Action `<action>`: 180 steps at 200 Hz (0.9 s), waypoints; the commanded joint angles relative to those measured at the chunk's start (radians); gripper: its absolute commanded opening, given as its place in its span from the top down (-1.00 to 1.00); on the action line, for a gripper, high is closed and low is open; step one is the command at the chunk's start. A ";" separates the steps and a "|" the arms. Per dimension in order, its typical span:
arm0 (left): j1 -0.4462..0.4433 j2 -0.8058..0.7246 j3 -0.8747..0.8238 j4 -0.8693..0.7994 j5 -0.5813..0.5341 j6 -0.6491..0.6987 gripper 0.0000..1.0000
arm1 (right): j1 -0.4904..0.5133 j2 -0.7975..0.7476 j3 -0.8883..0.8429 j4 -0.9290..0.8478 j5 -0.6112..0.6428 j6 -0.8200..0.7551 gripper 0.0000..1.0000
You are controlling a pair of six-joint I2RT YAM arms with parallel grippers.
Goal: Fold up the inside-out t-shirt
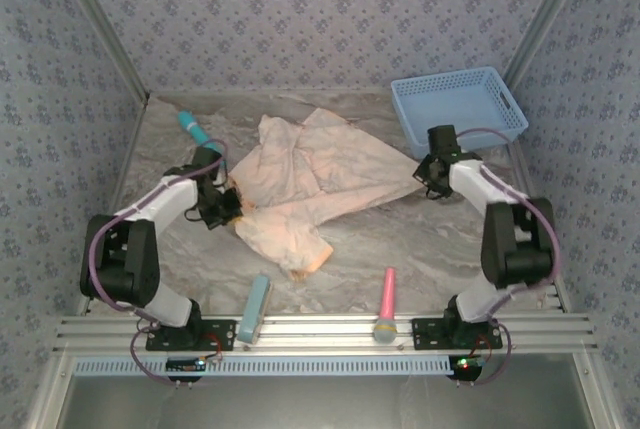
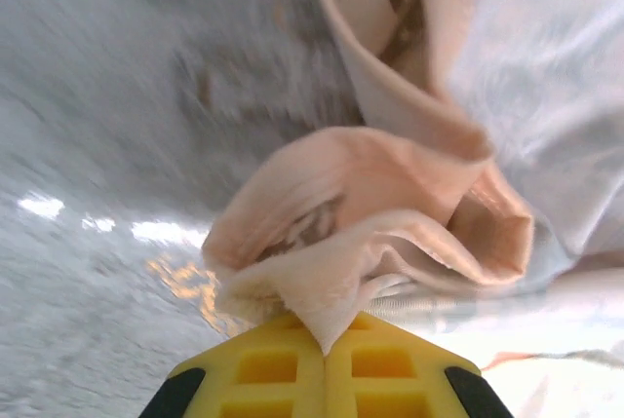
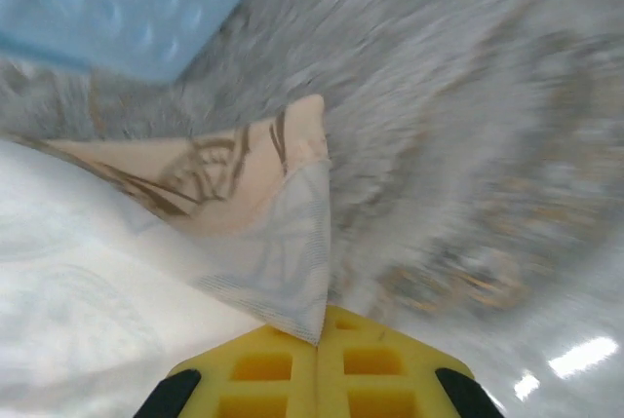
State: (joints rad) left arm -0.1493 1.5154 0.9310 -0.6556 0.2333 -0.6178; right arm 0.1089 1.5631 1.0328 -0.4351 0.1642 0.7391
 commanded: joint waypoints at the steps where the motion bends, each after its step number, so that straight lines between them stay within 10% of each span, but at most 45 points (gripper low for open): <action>1: 0.079 -0.030 0.043 -0.037 -0.009 0.043 1.00 | 0.019 -0.177 -0.031 -0.157 0.209 0.116 1.00; 21: 0.112 0.026 0.049 0.025 0.025 0.065 0.58 | 0.095 -0.215 -0.091 -0.157 0.203 0.150 0.99; 36: 0.112 0.076 0.062 0.046 0.064 0.101 0.03 | 0.114 -0.183 -0.141 -0.114 0.128 0.173 0.28; 83: 0.027 -0.055 0.079 -0.125 0.041 0.083 -0.20 | 0.095 -0.237 -0.162 -0.256 0.028 0.134 -0.14; 180: -0.585 -0.081 0.132 -0.103 -0.135 0.311 -0.24 | -0.161 -0.321 -0.341 -0.120 -0.304 0.070 -0.24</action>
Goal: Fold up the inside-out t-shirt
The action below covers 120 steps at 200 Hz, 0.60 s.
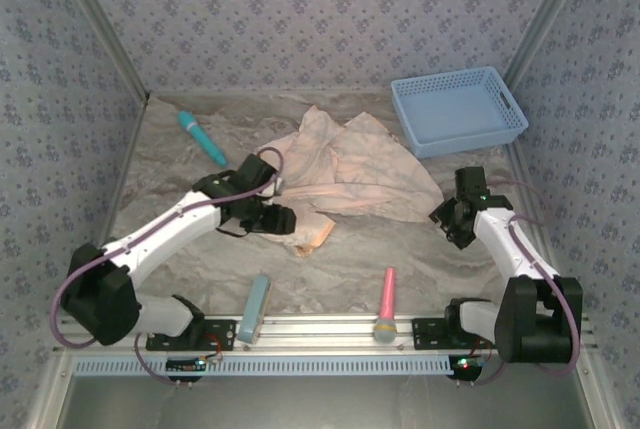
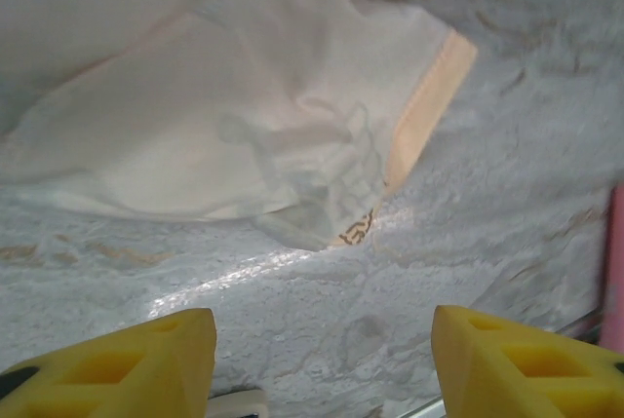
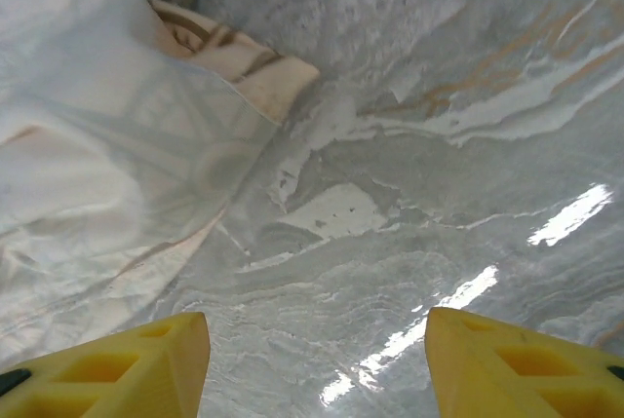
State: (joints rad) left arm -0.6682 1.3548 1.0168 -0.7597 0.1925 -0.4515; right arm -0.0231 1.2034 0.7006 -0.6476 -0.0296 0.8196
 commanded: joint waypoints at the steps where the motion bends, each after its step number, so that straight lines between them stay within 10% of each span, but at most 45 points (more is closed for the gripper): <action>1: -0.069 0.083 0.046 0.001 -0.096 0.148 -0.24 | -0.030 0.042 -0.008 0.095 -0.110 -0.011 -0.23; 49: -0.134 0.259 0.074 -0.031 -0.157 0.147 -0.38 | -0.067 0.149 -0.002 0.190 -0.157 0.010 -0.20; 88: -0.164 0.382 0.127 -0.028 -0.147 0.149 -0.40 | -0.066 0.235 -0.008 0.295 -0.197 0.040 0.36; 120: -0.176 0.458 0.147 -0.017 -0.137 0.161 -0.32 | -0.057 0.298 0.004 0.328 -0.182 0.066 0.39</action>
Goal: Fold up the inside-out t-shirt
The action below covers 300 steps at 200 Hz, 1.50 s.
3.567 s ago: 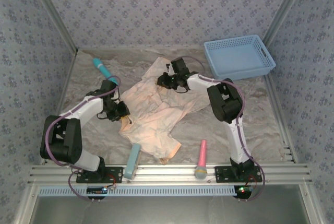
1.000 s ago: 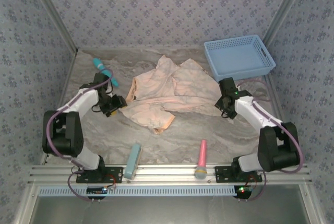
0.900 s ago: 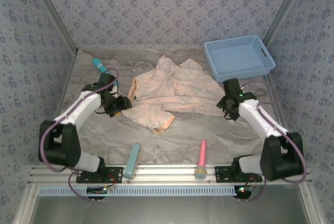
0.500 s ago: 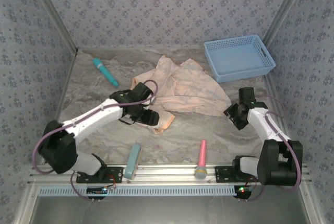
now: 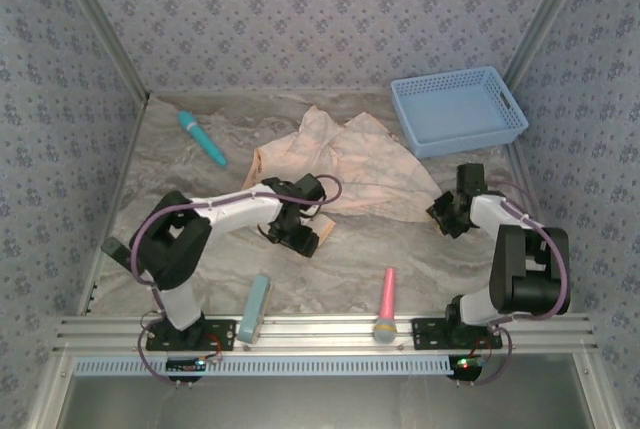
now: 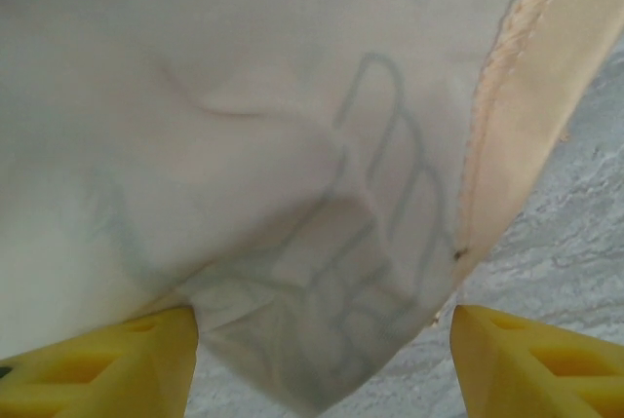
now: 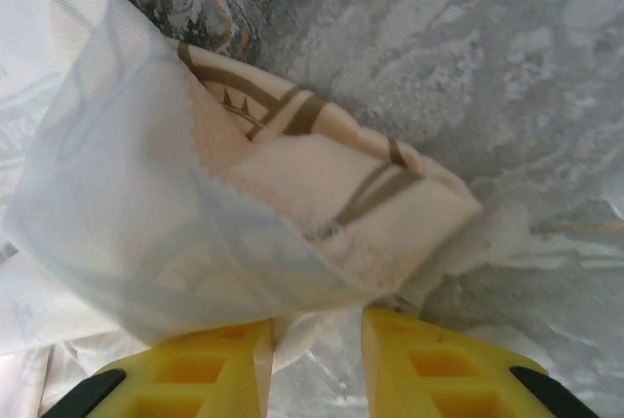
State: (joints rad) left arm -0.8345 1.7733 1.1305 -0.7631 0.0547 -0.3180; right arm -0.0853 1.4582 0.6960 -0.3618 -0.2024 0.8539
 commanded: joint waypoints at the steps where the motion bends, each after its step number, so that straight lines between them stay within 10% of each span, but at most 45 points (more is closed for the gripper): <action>1: -0.010 0.040 0.035 -0.014 0.002 0.028 -0.31 | 0.005 0.044 0.008 0.042 -0.009 0.033 0.41; 24: -0.010 0.048 0.045 -0.030 0.001 0.048 0.39 | 0.005 0.046 0.003 0.044 0.018 0.058 0.93; 44: -0.004 0.000 0.068 -0.072 -0.016 0.089 1.00 | 0.006 -0.007 -0.005 0.027 0.055 0.089 1.00; 167: 0.405 -0.647 0.418 -0.225 -0.082 0.197 1.00 | 0.223 -0.248 0.480 -0.305 0.406 0.107 1.00; 224: 0.573 -0.492 0.807 -0.130 -0.100 0.305 1.00 | 0.179 0.026 0.960 -0.307 0.240 -0.089 1.00; 300: 0.569 -0.571 1.039 -0.195 0.036 0.375 1.00 | 0.337 -0.254 1.040 -0.391 0.320 -0.278 1.00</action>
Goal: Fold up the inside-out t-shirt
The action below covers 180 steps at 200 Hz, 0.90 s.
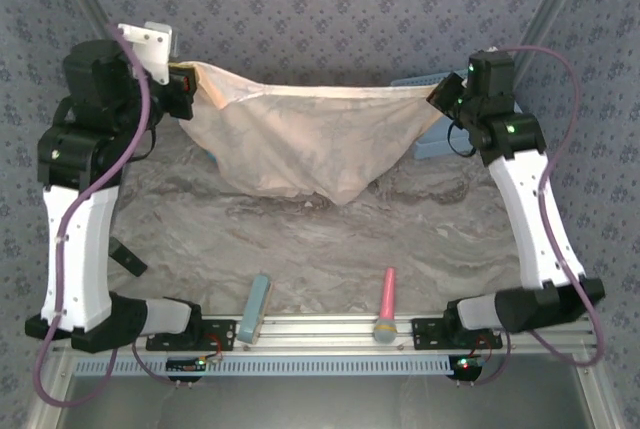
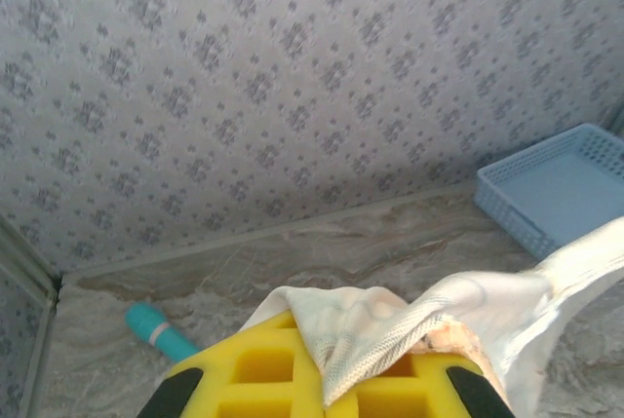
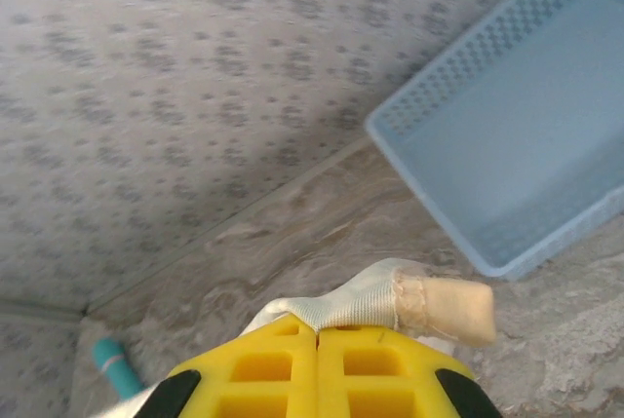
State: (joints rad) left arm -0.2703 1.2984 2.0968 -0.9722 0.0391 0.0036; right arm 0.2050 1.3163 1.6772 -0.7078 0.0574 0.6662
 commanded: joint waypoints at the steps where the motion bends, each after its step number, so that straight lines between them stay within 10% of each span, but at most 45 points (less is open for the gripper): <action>1: 0.005 -0.099 0.074 0.015 0.051 0.054 1.00 | 0.049 -0.114 0.061 -0.046 0.064 -0.091 1.00; 49: 0.005 -0.080 0.118 0.080 -0.045 0.107 1.00 | 0.114 -0.117 0.113 -0.026 0.298 -0.106 1.00; 114: 0.039 0.207 0.200 0.164 -0.094 0.167 1.00 | 0.059 0.340 0.392 0.062 0.111 -0.073 1.00; 180: 0.160 0.528 0.588 0.082 0.050 0.154 1.00 | 0.030 0.764 1.024 -0.114 -0.014 -0.079 1.00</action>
State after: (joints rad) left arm -0.1360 1.8164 2.5027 -0.8963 0.0231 0.1425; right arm 0.2382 2.0651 2.5027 -0.7639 0.0937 0.5861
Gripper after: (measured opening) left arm 0.061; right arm 0.058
